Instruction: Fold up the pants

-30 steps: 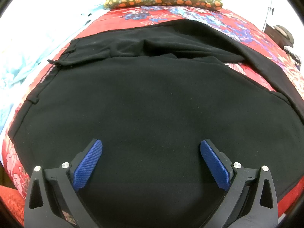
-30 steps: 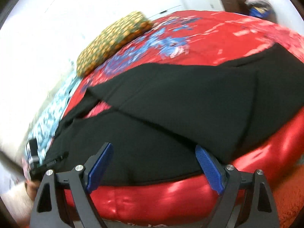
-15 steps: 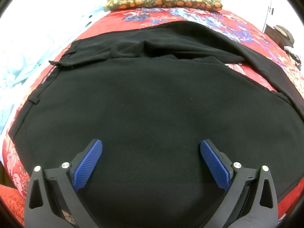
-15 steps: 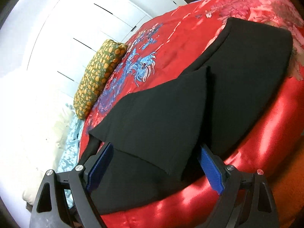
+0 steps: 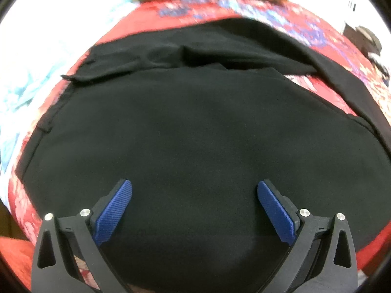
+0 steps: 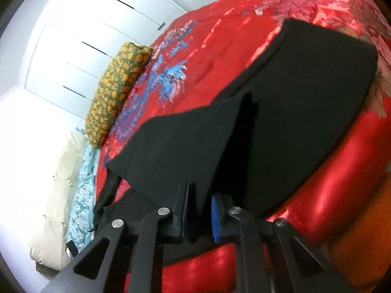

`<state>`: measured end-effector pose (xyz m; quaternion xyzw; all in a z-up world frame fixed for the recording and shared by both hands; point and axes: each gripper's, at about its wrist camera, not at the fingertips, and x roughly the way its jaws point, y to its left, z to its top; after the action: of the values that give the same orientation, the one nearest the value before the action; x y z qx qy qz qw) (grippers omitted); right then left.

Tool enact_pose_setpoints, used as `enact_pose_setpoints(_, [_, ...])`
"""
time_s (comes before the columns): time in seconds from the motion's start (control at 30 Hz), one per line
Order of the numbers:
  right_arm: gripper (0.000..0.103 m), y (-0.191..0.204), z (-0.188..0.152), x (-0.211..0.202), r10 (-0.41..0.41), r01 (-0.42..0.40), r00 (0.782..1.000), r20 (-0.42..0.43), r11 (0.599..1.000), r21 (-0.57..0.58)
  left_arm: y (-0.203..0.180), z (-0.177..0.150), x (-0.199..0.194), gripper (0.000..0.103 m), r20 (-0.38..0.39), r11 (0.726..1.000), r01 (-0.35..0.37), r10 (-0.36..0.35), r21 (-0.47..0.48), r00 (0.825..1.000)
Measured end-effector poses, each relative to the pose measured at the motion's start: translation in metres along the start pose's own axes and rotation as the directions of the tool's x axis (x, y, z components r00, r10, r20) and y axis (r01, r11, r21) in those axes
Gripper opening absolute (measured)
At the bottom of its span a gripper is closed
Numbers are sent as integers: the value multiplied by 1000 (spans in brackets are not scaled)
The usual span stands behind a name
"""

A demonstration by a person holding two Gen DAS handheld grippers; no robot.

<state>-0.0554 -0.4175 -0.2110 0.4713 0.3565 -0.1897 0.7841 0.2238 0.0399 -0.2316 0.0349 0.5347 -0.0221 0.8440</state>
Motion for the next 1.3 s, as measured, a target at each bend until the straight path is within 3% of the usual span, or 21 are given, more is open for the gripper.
enact_pose_setpoints(0.13, [15, 13, 8, -13, 54, -52, 998, 29, 997, -62, -1, 52, -9, 102, -7, 994, 107, -107, -14, 994])
enact_pose_setpoints(0.23, [15, 14, 11, -12, 64, -62, 998, 25, 996, -64, -2, 115, -5, 102, -12, 976, 206, -208, -76, 978])
enact_pose_setpoints(0.3, [15, 11, 13, -11, 70, -69, 997, 21, 997, -46, -1, 161, 14, 102, -43, 942, 298, -308, -157, 950])
enact_pose_setpoints(0.4, [15, 8, 15, -11, 81, -81, 997, 10, 996, -35, -4, 205, 47, 102, -81, 897, 368, -397, -245, 914])
enact_pose_setpoints(0.47, [15, 8, 17, -13, 83, -83, 996, 10, 995, -50, -3, 223, 67, 102, -99, 885, 351, -396, -307, 913])
enact_pose_setpoints(0.63, [15, 18, 18, -22, 96, -93, 995, 18, 989, -111, -10, 253, 102, 102, -79, 816, 348, -428, -462, 900])
enact_pose_setpoints(0.77, [14, 17, 19, -23, 115, -113, 993, 13, 988, -106, -19, 267, 121, 99, -79, 829, 304, -382, -469, 921])
enact_pose_setpoints(0.83, [14, 13, 18, -25, 124, -123, 992, 8, 988, -95, -21, 273, 129, 89, -74, 832, 284, -360, -476, 930])
enact_pose_setpoints(0.9, [14, 10, 15, -27, 134, -133, 991, -3, 987, -85, -21, 279, 141, 67, -84, 818, 286, -375, -499, 923])
enact_pose_setpoints(0.97, [13, 7, 12, -30, 138, -138, 990, -9, 987, -82, -20, 283, 148, 53, -81, 806, 297, -390, -513, 917])
enact_pose_setpoints(1.03, [13, 4, 10, -34, 136, -137, 991, -11, 987, -81, -21, 287, 149, 12, -76, 815, 295, -380, -499, 922])
enact_pose_setpoints(1.07, [13, 3, 10, -36, 133, -133, 991, -7, 988, -78, -20, 287, 148, 5, -77, 820, 297, -380, -488, 922])
enact_pose_setpoints(1.3, [11, -7, 25, -41, 123, -122, 991, 45, 992, -33, -5, 261, 81, 5, 62, 841, 372, -380, -392, 923])
